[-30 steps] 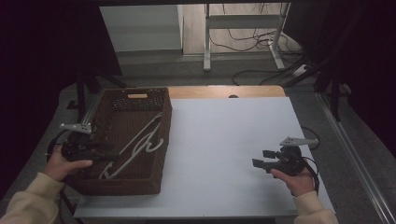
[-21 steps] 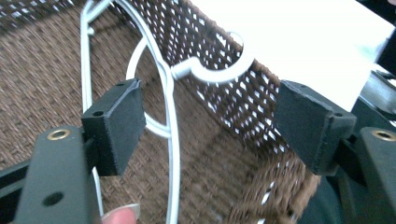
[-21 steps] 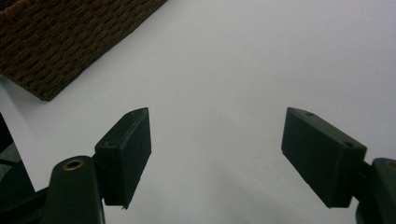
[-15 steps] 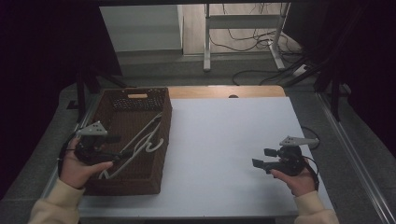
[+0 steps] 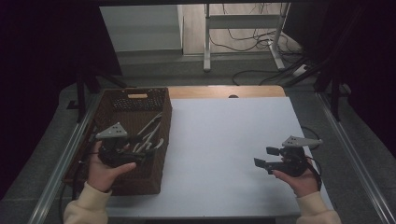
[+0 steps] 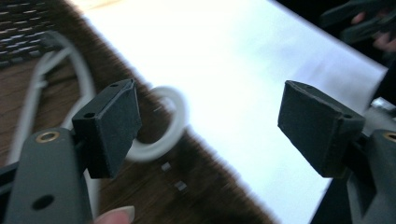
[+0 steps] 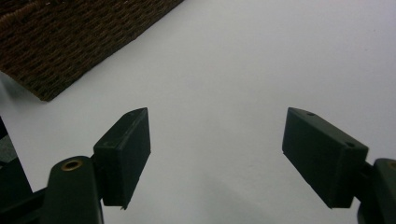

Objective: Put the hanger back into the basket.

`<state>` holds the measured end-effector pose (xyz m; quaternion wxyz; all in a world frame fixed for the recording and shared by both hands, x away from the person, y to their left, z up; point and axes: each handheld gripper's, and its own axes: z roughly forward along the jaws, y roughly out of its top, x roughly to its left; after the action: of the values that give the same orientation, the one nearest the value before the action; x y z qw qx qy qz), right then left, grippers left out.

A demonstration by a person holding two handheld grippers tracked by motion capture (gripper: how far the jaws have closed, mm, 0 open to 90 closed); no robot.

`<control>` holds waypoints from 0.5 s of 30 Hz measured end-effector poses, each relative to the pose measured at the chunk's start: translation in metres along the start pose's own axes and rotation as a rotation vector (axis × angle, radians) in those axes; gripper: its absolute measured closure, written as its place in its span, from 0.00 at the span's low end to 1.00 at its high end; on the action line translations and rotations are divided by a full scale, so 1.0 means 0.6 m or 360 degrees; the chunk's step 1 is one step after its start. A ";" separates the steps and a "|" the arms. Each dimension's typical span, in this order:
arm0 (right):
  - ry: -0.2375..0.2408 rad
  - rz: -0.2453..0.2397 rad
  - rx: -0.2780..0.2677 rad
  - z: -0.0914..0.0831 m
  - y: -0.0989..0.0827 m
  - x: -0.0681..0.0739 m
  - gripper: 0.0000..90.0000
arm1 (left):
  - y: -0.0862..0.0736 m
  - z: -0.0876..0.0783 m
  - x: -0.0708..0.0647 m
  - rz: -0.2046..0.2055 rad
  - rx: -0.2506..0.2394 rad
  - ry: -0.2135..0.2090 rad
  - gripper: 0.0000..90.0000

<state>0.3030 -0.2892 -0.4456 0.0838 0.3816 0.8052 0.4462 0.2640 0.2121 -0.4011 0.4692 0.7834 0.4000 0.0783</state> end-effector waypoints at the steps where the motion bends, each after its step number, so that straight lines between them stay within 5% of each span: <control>1: 0.0000 -0.0001 -0.0003 0.000 0.000 -0.001 0.26 | 0.003 0.005 -0.005 0.0015 0.0018 0.0003 0.23; 7: 0.0012 -0.0003 -0.0017 -0.004 -0.001 -0.004 0.26 | 0.010 0.024 -0.026 0.0030 -0.0007 -0.0002 0.23; 15: -0.0008 -0.0045 -0.0026 -0.007 -0.004 -0.006 0.26 | -0.003 0.025 -0.043 0.0152 0.0025 0.0044 0.22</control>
<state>0.3021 -0.2952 -0.4459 0.0951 0.3707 0.8066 0.4505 0.2530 0.1843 -0.4044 0.4532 0.8040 0.3694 0.1084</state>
